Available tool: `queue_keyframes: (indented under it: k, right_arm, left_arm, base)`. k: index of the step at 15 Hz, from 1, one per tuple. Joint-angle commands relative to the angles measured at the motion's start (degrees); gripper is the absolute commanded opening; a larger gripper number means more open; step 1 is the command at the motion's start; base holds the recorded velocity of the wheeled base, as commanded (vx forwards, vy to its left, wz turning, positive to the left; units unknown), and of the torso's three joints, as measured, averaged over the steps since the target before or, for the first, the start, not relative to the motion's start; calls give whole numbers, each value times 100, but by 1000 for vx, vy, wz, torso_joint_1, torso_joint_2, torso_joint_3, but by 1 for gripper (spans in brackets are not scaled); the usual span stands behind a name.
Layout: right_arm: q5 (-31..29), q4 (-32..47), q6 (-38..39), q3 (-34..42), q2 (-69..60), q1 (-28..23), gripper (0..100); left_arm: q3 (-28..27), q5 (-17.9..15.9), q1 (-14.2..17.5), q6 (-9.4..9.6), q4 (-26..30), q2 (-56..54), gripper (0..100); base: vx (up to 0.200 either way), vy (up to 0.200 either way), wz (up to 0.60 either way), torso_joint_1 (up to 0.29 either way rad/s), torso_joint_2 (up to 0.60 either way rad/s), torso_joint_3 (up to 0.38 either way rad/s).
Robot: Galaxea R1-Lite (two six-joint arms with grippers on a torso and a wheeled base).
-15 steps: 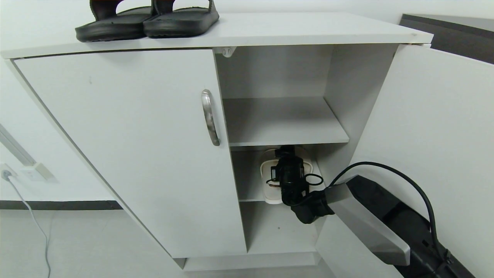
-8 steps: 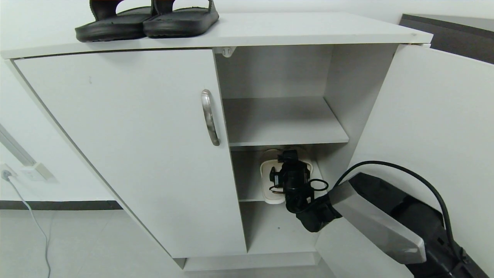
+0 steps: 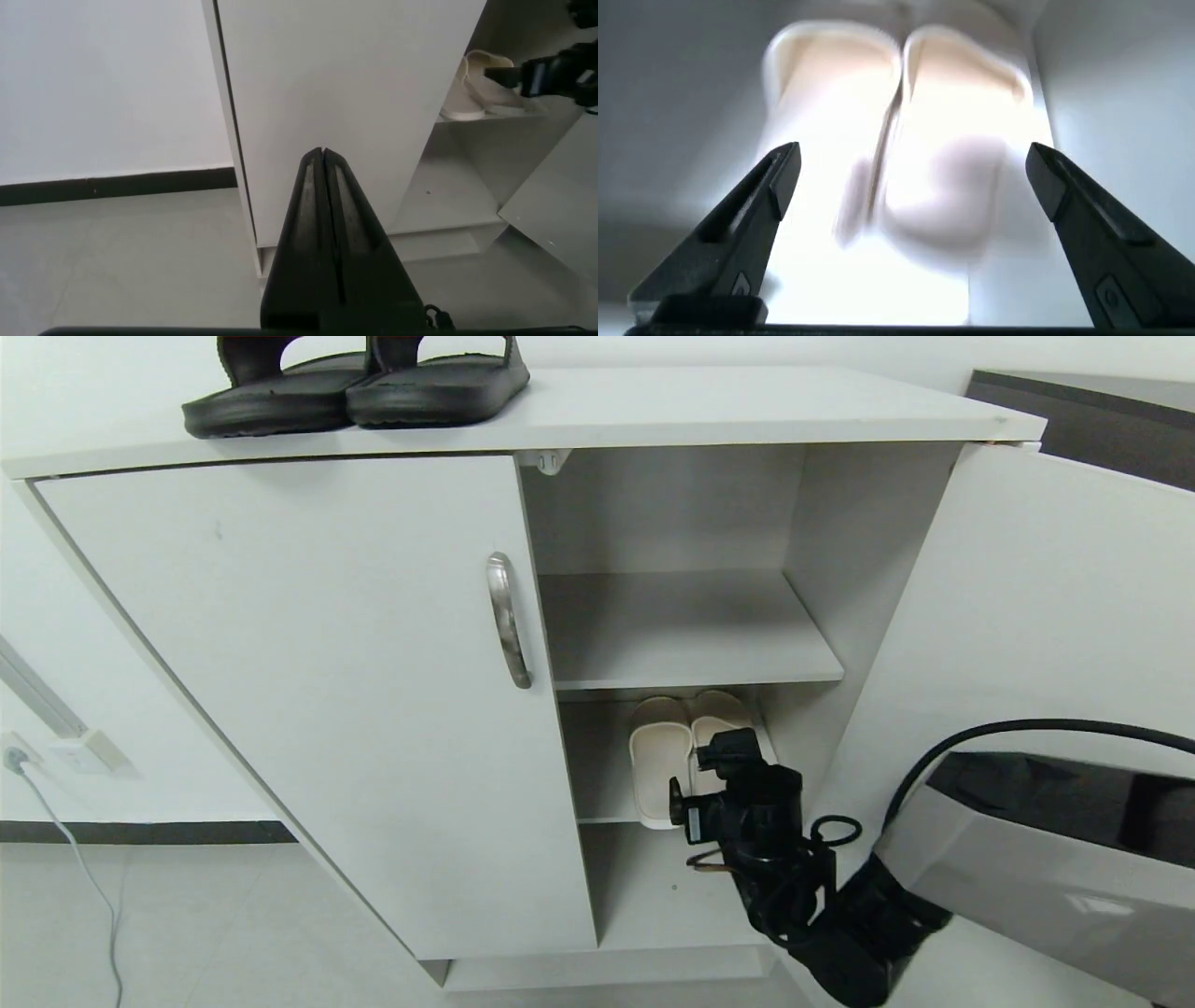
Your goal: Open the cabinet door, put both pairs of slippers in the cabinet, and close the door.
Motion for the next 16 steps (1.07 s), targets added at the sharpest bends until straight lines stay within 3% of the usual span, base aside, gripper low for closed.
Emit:
queue_keyframes:
  k: [1, 8, 14, 16]
  right_arm:
    - [1, -584, 0, 1358, -1073, 607, 100]
    - [10, -698, 35, 1675, -1205, 774, 100]
    - [1, -707, 17, 1692, -1109, 835, 100]
    - [10, -707, 8, 1692, -1109, 835, 100]
  left_arm:
    - [1, -4, 2, 2, -1, 7, 0]
    - [1, -12, 2, 2, -1, 7, 0]
    - [1, -12, 2, -7, -1, 7, 0]
    - [1, -4, 2, -7, -1, 7, 0]
  base:
    - [0, 0, 0, 0, 0, 0]
    - [0, 0, 0, 0, 0, 0]
    - [-200, 0, 0, 2, 3, 2]
    - [0, 0, 0, 0, 0, 0]
